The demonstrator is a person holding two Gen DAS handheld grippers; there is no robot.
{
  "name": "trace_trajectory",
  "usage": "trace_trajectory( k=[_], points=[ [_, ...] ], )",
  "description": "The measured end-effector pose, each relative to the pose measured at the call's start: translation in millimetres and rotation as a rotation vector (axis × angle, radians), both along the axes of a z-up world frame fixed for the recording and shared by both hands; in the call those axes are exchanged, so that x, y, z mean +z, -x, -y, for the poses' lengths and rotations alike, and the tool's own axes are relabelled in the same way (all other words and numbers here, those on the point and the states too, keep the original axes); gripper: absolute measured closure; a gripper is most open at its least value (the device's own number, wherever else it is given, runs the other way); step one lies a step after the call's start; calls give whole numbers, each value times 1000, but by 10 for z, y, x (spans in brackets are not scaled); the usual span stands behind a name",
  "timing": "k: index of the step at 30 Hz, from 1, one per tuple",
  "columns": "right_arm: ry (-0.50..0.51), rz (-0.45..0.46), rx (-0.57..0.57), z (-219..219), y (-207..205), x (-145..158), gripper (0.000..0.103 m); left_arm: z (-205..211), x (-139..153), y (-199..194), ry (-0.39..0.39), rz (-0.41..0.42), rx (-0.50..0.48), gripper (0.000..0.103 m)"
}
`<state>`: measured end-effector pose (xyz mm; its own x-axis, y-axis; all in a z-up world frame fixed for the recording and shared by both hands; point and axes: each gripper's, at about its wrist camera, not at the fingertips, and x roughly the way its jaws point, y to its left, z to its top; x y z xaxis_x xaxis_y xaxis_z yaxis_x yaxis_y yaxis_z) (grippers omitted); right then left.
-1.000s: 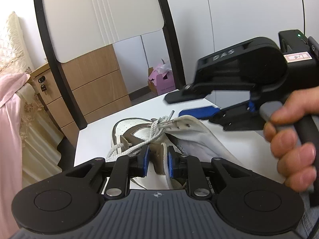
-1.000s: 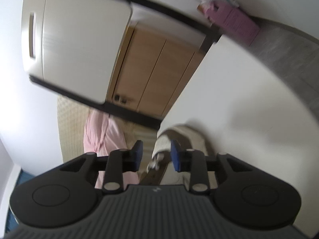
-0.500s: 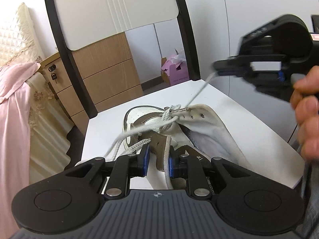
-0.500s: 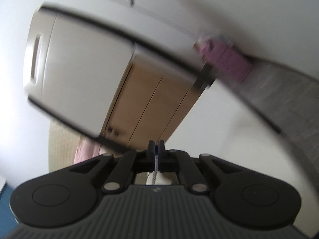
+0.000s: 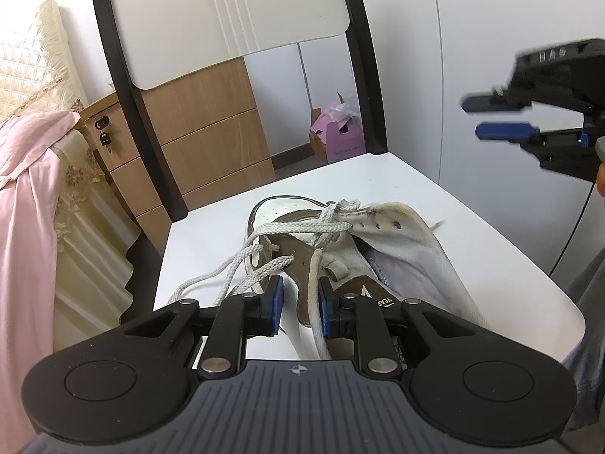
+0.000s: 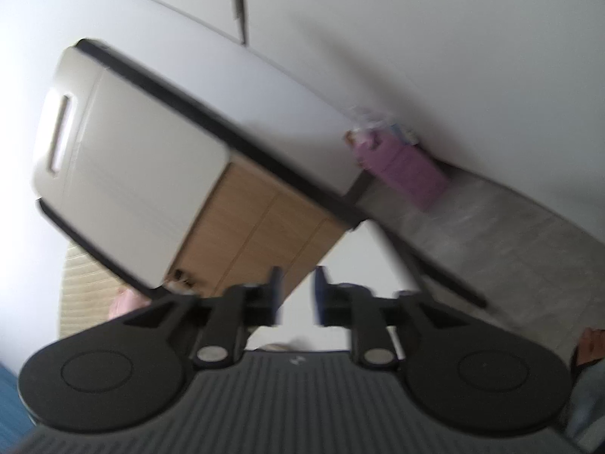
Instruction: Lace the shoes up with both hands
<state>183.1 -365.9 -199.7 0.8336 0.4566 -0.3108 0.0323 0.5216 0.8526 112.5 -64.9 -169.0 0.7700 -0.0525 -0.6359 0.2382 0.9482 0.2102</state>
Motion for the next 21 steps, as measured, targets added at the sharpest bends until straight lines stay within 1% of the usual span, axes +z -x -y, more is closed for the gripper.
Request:
trace_trajectory(
  k=[1,3,5,8,10,11,12,13,14,17,18,19,20,21],
  points=[
    [-35,-11,41,-73,-16,-23,59,-4,-1,-8,1,1,0,81],
    [-119,-42,128,-221,-60,-99,59,-14,-2,-24,8,1,5,80],
    [-184,-104,195,-397,-96,-231,60,-22,-5,-40,15,2,14,79],
    [-209,-192,236,-615,-157,-394,60,-27,-7,-69,18,8,23,78],
    [-208,-208,236,-686,-219,-445,60,-12,-20,-76,-12,18,27,79],
    [-195,-211,237,-701,-248,-436,63,0,-29,-78,-34,24,30,79],
    [-186,-211,236,-708,-240,-417,68,15,-39,-76,-62,32,33,79],
    [-181,-210,240,-712,-242,-416,93,38,-50,-63,-98,45,33,79],
    [-178,-209,248,-715,-253,-423,99,43,-53,-57,-110,48,30,79],
    [-114,-166,253,-707,-192,-302,100,-28,-25,-84,-68,20,58,80],
    [-100,-155,243,-693,-203,-295,100,-50,-19,-90,-66,14,69,80],
    [-89,-148,231,-677,-225,-304,100,-37,-25,-82,-94,20,71,80],
    [-62,-150,214,-652,-224,-303,101,-2,-42,-71,-134,28,68,80],
    [-33,-157,193,-614,-220,-300,101,29,-60,-62,-158,31,68,81]
  ],
)
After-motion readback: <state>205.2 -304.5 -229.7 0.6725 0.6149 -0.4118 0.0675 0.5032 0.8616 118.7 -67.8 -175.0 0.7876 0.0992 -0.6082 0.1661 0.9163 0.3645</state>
